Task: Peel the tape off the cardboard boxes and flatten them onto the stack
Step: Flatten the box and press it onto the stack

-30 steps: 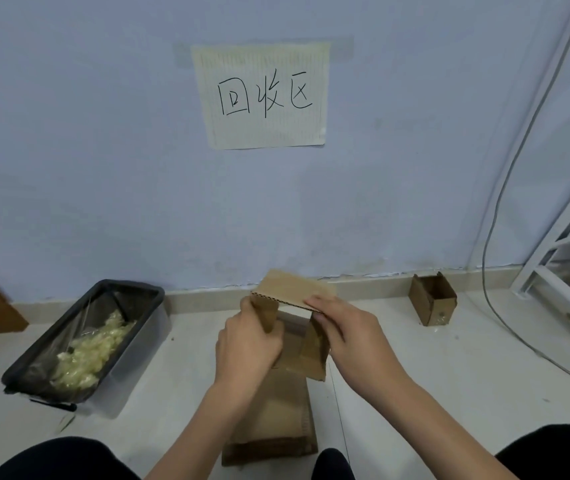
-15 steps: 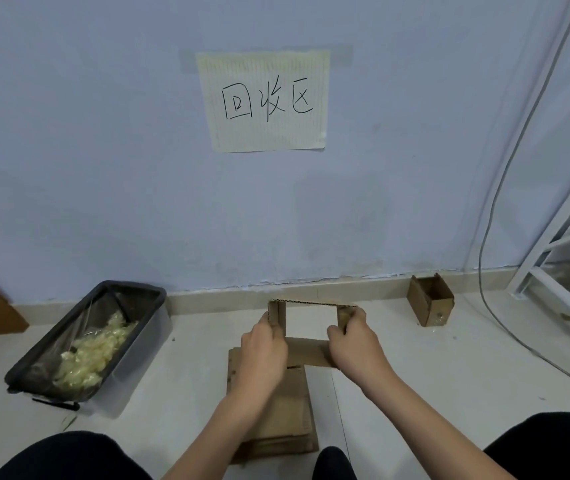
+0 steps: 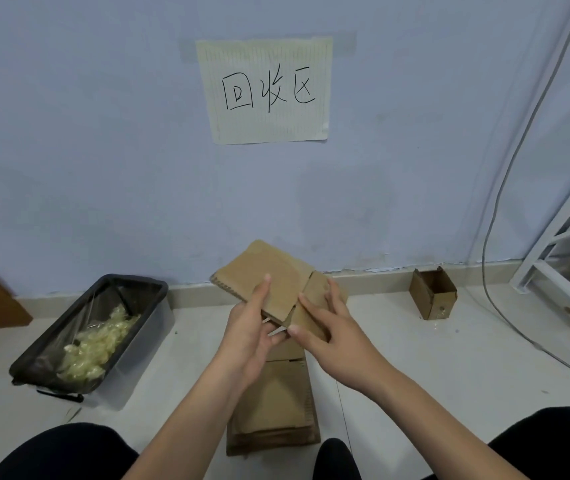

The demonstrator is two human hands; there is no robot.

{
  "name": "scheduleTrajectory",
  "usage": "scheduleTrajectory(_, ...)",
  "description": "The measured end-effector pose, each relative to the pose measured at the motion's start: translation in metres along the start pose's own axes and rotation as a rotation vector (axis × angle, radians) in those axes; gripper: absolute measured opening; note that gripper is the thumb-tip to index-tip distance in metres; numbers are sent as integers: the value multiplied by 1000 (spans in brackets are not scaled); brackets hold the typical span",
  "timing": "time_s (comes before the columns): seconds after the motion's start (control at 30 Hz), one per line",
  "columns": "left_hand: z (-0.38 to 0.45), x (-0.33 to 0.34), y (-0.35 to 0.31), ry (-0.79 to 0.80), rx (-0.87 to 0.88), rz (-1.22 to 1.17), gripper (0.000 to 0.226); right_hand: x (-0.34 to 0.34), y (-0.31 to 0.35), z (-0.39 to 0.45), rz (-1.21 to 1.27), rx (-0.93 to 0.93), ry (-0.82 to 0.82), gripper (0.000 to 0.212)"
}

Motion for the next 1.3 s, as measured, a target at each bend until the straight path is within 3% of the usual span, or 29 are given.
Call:
scheduleTrajectory(0.07,6,-16,6,-112,-19,-76,31,-2,2,1,44,-4,-29,65)
scheduleTrajectory(0.13,11,-26,12,-157,-61,-142,30,-16,2,1,67,33,-208,58)
scheduleTrajectory(0.2,14,-24,13,-129,-91,-183,28,-28,-15,0,304,227,-309,57)
scheduleTrajectory(0.3,12,-14,15,-69,-146,-170,21,-12,-33,1,824,463,-120,40)
scheduleTrajectory(0.37,16,-23,11,-113,-106,-88,16,-19,-40,3,833,472,-126,31)
scheduleTrajectory(0.43,22,-46,-3,-237,77,195,42,-37,-40,7,705,415,-235,24)
scheduleTrajectory(0.5,21,-57,-32,-364,400,845,89,-58,-37,11,508,321,-310,20)
scheduleTrajectory(0.53,17,-52,-45,-386,580,1098,104,-66,-32,12,396,269,-313,20)
scheduleTrajectory(0.6,12,-36,-55,-303,737,1275,113,-73,-26,18,159,149,-236,21)
scheduleTrajectory(0.67,19,-28,-52,-210,696,1388,99,-66,-19,20,-21,58,-104,18)
scheduleTrajectory(0.73,23,-25,-43,-99,609,1414,45,-58,-16,19,-81,13,-42,7)
scheduleTrajectory(0.77,25,-27,-36,-46,544,1315,19,-58,-15,19,-79,12,-73,2)
scheduleTrajectory(0.8,28,-30,-29,-14,475,1189,8,-63,-18,20,-69,20,-160,6)
scheduleTrajectory(0.9,42,-48,-11,-58,335,884,12,-73,-51,19,70,211,-431,54)
scheduleTrajectory(0.97,51,-57,8,-73,227,722,13,-46,-85,17,299,433,-331,75)
scheduleTrajectory(1.07,70,-77,44,-105,70,624,12,2,-118,14,466,587,-124,37)
scheduleTrajectory(1.17,93,-100,75,-122,-37,756,21,23,-139,24,421,608,-147,10)
scheduleTrajectory(1.23,106,-118,90,-152,-85,930,25,36,-156,34,348,630,-165,5)
scheduleTrajectory(1.3,117,-138,104,-220,-103,1091,25,54,-177,41,235,673,-164,12)
Point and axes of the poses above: each hand's wrist, its own z-axis towards the middle knuckle, its own x-axis out of the palm, y = z × x, the point moved 8 cm from there along z, towards the middle knuckle, and after that the axes turned 4 degrees about -y, right-handed, at the moved point
